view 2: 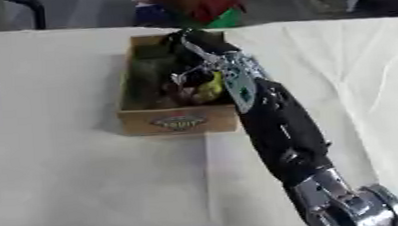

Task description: Pick up objects on the table and place them in the box.

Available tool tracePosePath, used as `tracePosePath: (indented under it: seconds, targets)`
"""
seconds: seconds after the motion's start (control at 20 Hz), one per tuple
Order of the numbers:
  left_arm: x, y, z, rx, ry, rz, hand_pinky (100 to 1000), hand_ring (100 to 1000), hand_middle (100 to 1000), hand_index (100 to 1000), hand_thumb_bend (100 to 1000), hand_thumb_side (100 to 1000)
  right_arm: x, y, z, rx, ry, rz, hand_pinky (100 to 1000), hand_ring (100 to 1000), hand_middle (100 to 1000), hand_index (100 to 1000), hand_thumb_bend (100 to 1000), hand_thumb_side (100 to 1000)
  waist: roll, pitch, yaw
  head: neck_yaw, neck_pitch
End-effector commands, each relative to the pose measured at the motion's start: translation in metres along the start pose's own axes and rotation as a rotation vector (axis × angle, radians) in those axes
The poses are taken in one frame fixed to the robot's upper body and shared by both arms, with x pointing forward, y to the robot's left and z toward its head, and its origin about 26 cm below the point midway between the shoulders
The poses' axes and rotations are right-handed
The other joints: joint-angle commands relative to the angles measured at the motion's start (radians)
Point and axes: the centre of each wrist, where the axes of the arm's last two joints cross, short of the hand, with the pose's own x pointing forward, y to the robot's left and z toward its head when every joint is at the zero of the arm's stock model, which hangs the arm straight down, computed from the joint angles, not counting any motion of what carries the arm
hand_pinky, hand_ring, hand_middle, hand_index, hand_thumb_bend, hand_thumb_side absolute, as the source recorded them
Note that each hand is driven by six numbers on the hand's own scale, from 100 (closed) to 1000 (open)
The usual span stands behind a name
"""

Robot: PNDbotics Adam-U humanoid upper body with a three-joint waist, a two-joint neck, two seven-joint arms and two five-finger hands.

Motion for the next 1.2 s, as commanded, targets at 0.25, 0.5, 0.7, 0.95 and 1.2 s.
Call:
tracePosePath:
  seconds: [0.25, 0.5, 0.7, 0.95, 1.2]
  targets:
    - [0.007, 0.006, -0.001, 0.009, -0.024, -0.017, 719, 574, 571, 702, 442, 100, -0.002, -0.065, 0.011, -0.261, -0.044, -0.005, 834, 945, 779, 888, 100, 100, 0.003, -0.013, -0.006, 0.007, 0.005]
    - [0.006, 0.007, 0.0, 0.024, -0.021, -0.015, 718, 570, 566, 697, 440, 100, -0.009, -0.092, 0.029, -0.379, -0.064, -0.018, 785, 898, 729, 868, 100, 100, -0.002, -0.012, -0.013, 0.014, 0.005]
    - [0.006, 0.009, 0.0, 0.04, -0.023, -0.013, 713, 567, 562, 695, 439, 100, -0.018, -0.104, 0.049, -0.431, -0.063, -0.043, 768, 883, 706, 862, 100, 100, -0.005, -0.01, -0.017, 0.02, 0.005]
    - [0.005, 0.01, 0.001, 0.061, -0.017, -0.01, 711, 567, 563, 694, 439, 100, -0.029, -0.113, 0.073, -0.481, -0.046, -0.089, 759, 879, 702, 863, 100, 100, -0.006, -0.009, -0.022, 0.025, 0.005]
    - [0.004, 0.01, 0.002, 0.075, -0.015, -0.006, 706, 562, 557, 689, 434, 100, -0.041, -0.116, 0.095, -0.516, -0.002, -0.127, 750, 868, 688, 860, 100, 100, -0.006, -0.008, -0.028, 0.028, 0.005]
